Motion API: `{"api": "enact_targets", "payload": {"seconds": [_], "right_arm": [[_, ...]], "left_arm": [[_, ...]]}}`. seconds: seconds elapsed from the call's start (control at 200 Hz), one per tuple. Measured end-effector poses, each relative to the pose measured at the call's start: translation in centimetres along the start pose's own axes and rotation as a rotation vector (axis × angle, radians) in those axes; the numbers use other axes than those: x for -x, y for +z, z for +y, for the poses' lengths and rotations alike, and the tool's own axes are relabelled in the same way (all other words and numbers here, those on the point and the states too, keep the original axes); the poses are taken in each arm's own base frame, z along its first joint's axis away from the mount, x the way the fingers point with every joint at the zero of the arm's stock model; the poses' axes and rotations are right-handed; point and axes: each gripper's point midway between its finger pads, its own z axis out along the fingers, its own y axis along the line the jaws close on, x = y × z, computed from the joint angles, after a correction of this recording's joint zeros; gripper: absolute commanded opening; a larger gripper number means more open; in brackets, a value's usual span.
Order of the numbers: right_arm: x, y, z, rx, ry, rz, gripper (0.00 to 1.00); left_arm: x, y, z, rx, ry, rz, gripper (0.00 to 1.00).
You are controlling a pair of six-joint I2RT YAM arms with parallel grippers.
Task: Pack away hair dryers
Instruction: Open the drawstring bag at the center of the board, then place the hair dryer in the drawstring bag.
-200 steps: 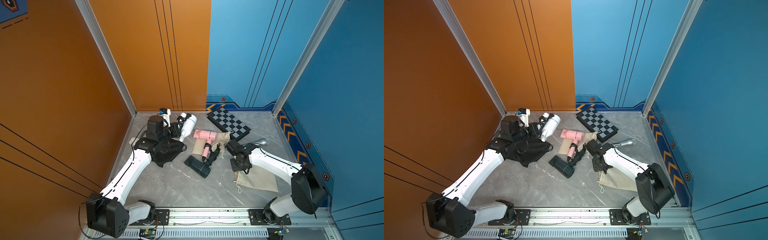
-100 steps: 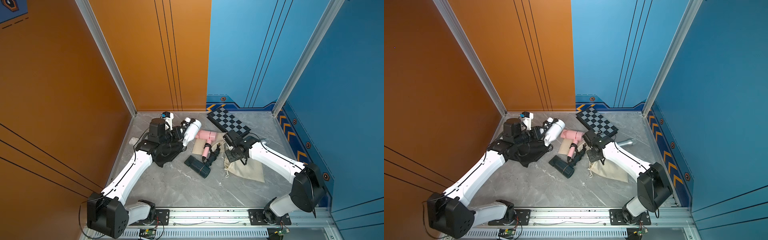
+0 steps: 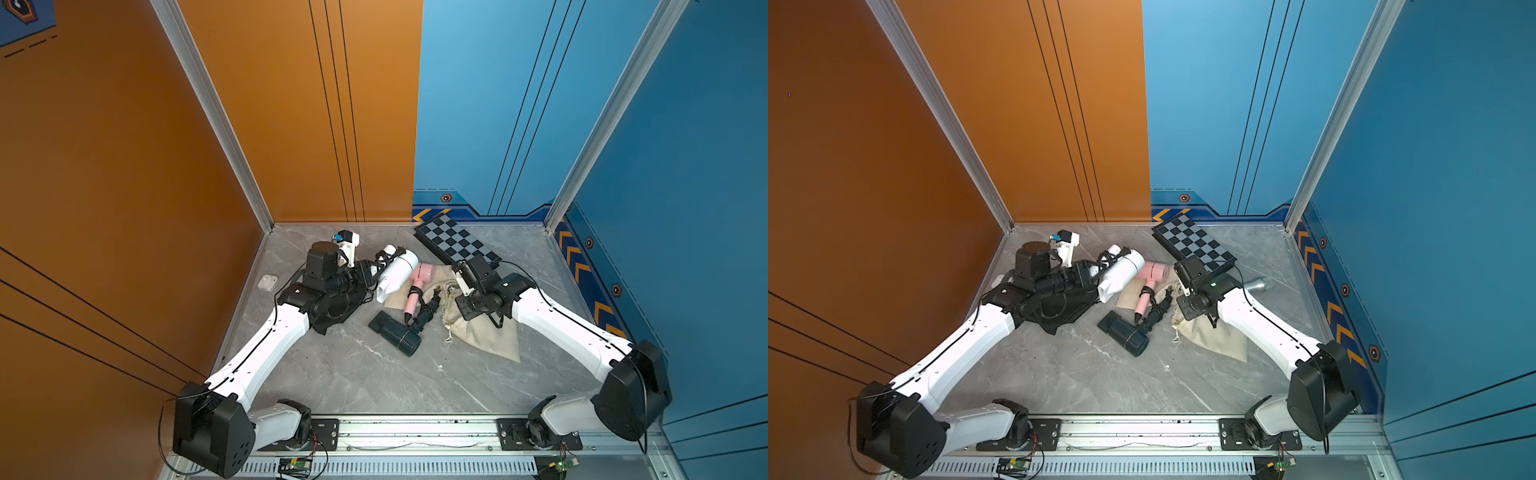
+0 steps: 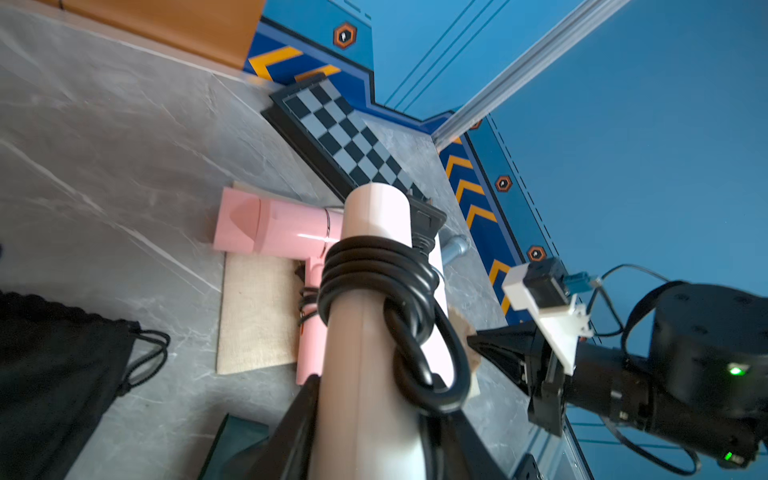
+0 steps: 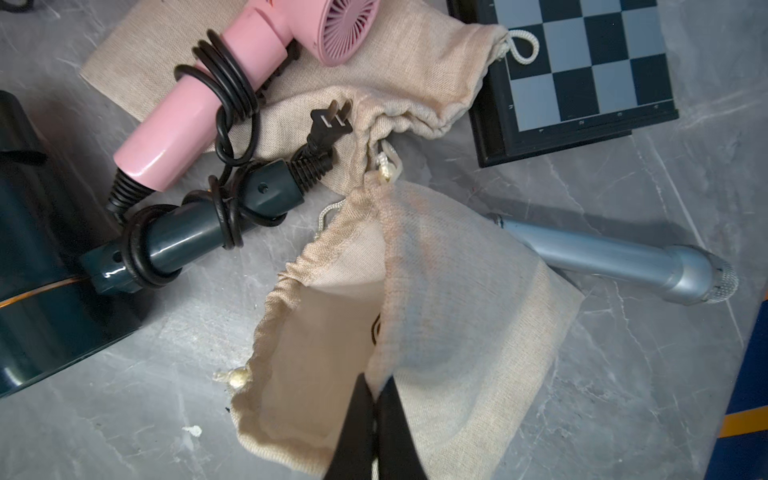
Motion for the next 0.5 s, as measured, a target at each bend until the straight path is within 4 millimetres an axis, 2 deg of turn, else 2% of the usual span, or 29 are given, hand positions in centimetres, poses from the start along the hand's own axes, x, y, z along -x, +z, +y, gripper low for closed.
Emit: {"api": "enact_targets", "payload": {"seconds": [0.155,0.37,0.5], "right_arm": [[0.5,-0.9,-0.3,0.021,0.005,-0.05,0.0],[1.1,-1.4,0.1,0.045,-0.023,-0.08,0.0],[1.3,-1.9,0.2,0.049,-0.025,-0.098,0.0]], "left_arm": [[-2.5,0.6,-1.4,-0.08,-0.026,0.081,0.12],[-4.7,1.3,-4.6,-0.212,-0.016,0.169,0.12],[-6.7,2.6,-5.3,-0.245,-0.014,0.242,0.12]]}}
